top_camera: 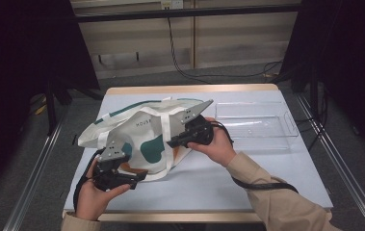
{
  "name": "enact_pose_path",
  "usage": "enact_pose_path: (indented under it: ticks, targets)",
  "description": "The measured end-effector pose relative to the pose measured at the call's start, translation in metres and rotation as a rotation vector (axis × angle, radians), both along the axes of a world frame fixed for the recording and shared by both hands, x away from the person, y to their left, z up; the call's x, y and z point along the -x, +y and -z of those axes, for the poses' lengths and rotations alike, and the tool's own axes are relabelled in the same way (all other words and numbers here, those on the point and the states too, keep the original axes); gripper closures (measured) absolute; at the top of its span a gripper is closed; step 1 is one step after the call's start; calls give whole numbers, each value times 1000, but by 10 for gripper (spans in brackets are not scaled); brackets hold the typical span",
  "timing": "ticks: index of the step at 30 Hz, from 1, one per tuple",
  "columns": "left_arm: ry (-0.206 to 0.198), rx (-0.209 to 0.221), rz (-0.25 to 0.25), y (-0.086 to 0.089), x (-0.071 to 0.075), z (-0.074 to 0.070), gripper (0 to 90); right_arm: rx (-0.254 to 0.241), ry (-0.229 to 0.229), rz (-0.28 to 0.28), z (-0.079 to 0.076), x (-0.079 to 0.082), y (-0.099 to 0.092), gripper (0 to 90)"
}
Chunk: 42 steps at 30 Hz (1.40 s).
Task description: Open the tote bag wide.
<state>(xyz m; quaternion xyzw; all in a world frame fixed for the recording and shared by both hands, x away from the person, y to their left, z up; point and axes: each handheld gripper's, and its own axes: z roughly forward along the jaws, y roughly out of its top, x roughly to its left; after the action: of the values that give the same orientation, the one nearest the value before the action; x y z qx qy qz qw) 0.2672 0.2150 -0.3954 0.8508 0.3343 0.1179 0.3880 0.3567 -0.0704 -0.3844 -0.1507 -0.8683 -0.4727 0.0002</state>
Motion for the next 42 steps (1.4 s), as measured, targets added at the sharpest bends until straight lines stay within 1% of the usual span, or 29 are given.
enact_pose_path:
  ticks: [1,2,3,5,6,9,10,13,15,16,19,20,21,22,24,28,30,32,33,35,36,38,39,42]
  targets:
    - [-5,-6,3,-1,0,-1,163,1,0,2,1,0,-1,873]
    - [-9,0,5,-1,0,-2,167,0,11,-2,2,1,-2,873]
    - [-12,7,7,-2,0,-3,168,2,4,1,4,1,-3,873]
    - [-17,9,16,-3,0,-4,172,2,6,5,6,1,-5,873]
    - [-17,6,13,-4,0,-5,176,0,12,5,7,2,-6,872]
    - [-25,17,20,-6,-1,-6,178,4,18,11,11,3,-9,872]
    - [-23,12,20,-6,-1,-7,179,6,20,14,13,4,-10,873]
    - [-31,23,23,-8,-2,-8,188,13,27,16,18,6,-13,872]
    - [-36,17,27,-9,-2,-9,190,16,28,17,21,7,-15,872]
    - [-39,26,24,-9,-3,-9,192,16,33,22,23,8,-16,872]
    - [-46,26,29,-10,-4,-9,202,22,40,27,28,10,-18,872]
    - [-48,31,31,-11,-4,-8,208,25,46,23,30,11,-19,872]
    - [-57,29,30,-12,-5,-8,215,26,46,24,31,11,-20,871]
    - [-57,24,31,-12,-6,-8,222,28,45,29,33,12,-21,871]
    - [-56,22,24,-13,-6,-8,239,21,55,30,34,13,-23,871]
    - [-57,19,35,-15,-7,-10,260,32,58,34,36,15,-27,871]
    - [-59,28,40,-16,-7,-10,268,34,56,37,36,15,-28,871]
    - [-59,31,48,-18,-7,-15,273,39,59,42,38,16,-30,871]
    - [-65,30,52,-19,-6,-17,275,39,59,45,39,16,-31,871]
    - [-60,40,58,-19,-6,-22,286,39,56,47,39,16,-31,871]
    - [-61,36,63,-19,-6,-24,295,39,61,46,39,17,-31,871]
    - [-59,48,67,-19,-7,-26,304,34,58,43,38,17,-32,871]
    - [-59,42,64,-19,-7,-27,305,34,58,46,38,18,-32,871]
    - [-52,45,67,-18,-8,-28,324,35,58,45,38,19,-32,871]
